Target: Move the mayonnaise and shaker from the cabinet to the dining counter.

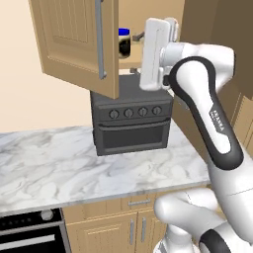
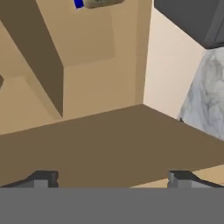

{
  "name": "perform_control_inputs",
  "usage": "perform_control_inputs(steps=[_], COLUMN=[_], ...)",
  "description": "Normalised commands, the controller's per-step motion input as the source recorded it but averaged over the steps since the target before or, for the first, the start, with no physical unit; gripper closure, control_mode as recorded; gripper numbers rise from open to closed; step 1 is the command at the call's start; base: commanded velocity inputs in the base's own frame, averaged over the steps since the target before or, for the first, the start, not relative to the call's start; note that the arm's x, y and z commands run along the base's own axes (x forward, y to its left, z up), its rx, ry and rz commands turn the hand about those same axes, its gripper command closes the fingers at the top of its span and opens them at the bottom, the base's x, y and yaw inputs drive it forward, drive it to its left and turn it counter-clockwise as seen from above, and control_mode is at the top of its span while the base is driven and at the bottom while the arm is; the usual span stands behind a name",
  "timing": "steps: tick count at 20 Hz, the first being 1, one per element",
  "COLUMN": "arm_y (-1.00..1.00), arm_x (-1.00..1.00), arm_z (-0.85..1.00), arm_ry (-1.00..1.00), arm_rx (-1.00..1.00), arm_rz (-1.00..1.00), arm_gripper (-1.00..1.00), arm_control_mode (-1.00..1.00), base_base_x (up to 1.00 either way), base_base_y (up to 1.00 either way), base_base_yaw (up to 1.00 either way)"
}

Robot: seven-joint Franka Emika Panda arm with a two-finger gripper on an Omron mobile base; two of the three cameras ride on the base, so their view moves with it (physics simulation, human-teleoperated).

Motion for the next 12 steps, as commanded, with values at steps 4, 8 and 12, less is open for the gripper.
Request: perform_control_inputs(steps=[4, 8, 12], arm_y=[0.23, 0.11, 0.11], arm_x=[0.25, 0.30, 0.23], arm_z=[-0.16, -0.08, -0.09], arm_ry=[-0.11, -0.13, -0.18], arm_rx=[-0.14, -0.12, -0.13], arm_rz=[0.18, 0.11, 0.14], arm_gripper=[-1.00, -1.00, -1.00], arm_control_mode=[-1.00, -1.00, -1.00], base_base_x=[0.00, 0.00, 0.00], base_base_y=[0.00, 0.00, 0.00], base_base_yaw=[0.00, 0.00, 0.00])
